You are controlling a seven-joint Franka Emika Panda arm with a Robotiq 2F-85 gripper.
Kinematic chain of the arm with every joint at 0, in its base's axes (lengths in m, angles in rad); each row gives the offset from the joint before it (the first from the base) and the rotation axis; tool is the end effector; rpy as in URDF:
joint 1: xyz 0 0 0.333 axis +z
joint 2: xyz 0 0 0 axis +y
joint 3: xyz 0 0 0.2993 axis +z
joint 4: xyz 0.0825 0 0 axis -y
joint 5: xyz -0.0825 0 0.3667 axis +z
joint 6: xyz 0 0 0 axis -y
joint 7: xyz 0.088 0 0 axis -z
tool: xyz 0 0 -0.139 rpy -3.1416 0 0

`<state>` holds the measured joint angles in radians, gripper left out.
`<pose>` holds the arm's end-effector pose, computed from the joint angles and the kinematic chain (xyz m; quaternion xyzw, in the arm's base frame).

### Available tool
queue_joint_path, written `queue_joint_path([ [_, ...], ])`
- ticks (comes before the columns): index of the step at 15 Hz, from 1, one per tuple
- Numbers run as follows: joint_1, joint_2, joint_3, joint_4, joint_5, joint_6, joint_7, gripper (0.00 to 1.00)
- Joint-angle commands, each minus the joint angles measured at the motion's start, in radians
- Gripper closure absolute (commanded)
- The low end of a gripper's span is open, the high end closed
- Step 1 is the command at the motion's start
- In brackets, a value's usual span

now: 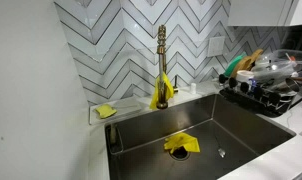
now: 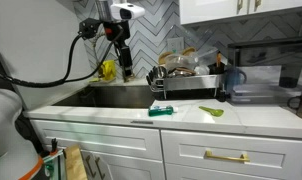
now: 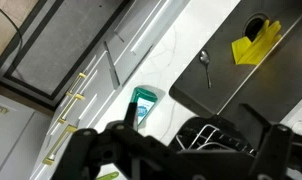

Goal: Pick up the fallen bottle of dish soap and place it the right way up on the kitchen counter

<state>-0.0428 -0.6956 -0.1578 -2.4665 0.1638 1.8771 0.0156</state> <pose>0.3463 -0.0564 0.4949 -0.9841 0.1121 -0.0582 0.1252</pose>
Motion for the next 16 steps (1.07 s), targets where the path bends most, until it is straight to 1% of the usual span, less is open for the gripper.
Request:
queue_joint_path([
  [1,-0.020,0.003,0.015,0.004,0.011,-0.005,-0.010,0.00],
  [13,-0.027,0.011,0.010,0.008,0.008,-0.012,-0.006,0.00],
  [14,-0.052,0.047,-0.011,0.014,0.018,-0.012,0.027,0.00],
  [16,-0.072,0.112,-0.064,0.018,0.045,-0.031,0.013,0.00],
])
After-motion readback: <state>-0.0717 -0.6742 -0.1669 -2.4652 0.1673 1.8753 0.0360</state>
